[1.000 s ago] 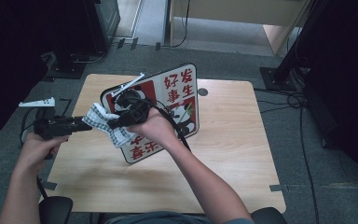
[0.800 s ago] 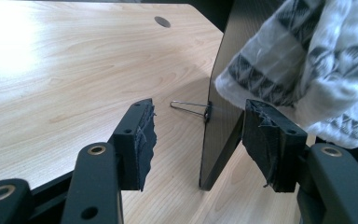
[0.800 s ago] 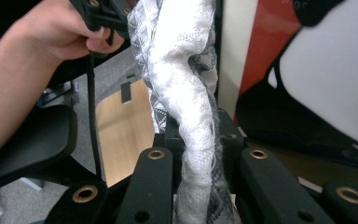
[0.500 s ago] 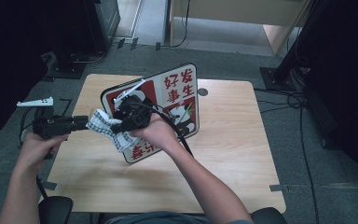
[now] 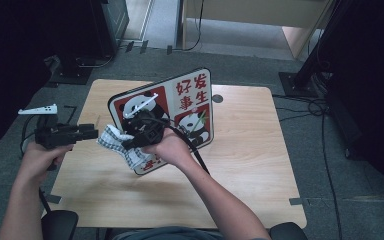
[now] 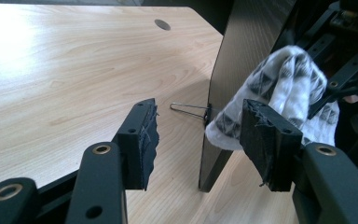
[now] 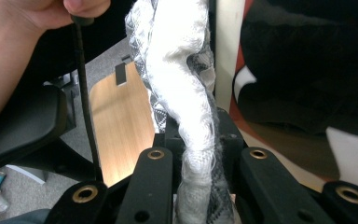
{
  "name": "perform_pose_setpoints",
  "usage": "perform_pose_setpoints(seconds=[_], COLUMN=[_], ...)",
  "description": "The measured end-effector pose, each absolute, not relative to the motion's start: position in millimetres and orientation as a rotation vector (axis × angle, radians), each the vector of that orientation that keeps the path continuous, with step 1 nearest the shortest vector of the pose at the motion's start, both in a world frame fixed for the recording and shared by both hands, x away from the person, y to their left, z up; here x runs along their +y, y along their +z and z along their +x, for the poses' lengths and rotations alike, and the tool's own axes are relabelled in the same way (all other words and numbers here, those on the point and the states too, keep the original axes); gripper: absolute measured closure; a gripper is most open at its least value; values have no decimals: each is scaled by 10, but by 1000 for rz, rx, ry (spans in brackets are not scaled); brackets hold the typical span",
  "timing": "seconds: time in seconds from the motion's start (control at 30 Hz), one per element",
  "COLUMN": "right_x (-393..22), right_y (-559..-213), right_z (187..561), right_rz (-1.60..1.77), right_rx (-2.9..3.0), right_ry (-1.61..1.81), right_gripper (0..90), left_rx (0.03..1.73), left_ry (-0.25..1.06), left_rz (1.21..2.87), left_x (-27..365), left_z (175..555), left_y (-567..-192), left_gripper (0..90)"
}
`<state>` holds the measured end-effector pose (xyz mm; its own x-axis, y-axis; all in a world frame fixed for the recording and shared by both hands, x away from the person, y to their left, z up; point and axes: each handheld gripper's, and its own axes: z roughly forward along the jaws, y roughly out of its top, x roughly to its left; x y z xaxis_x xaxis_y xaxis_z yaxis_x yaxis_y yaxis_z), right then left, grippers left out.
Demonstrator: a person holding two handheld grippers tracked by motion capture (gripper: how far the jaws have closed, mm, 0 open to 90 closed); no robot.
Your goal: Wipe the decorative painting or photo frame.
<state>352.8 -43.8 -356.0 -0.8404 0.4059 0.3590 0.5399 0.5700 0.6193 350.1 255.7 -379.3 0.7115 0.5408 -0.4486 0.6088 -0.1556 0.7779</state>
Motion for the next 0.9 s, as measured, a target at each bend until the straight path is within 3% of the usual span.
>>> perform_pose_setpoints(seconds=[0.9], right_x=[-476], right_y=[-3920], right_z=[3482], right_rz=[-815], right_rx=[-2604], right_ry=[-1075], right_gripper=[809], left_rx=[873], left_ry=[-66], left_rz=[1825], left_x=[2462], left_z=[3478], left_y=[-3738], left_gripper=[448])
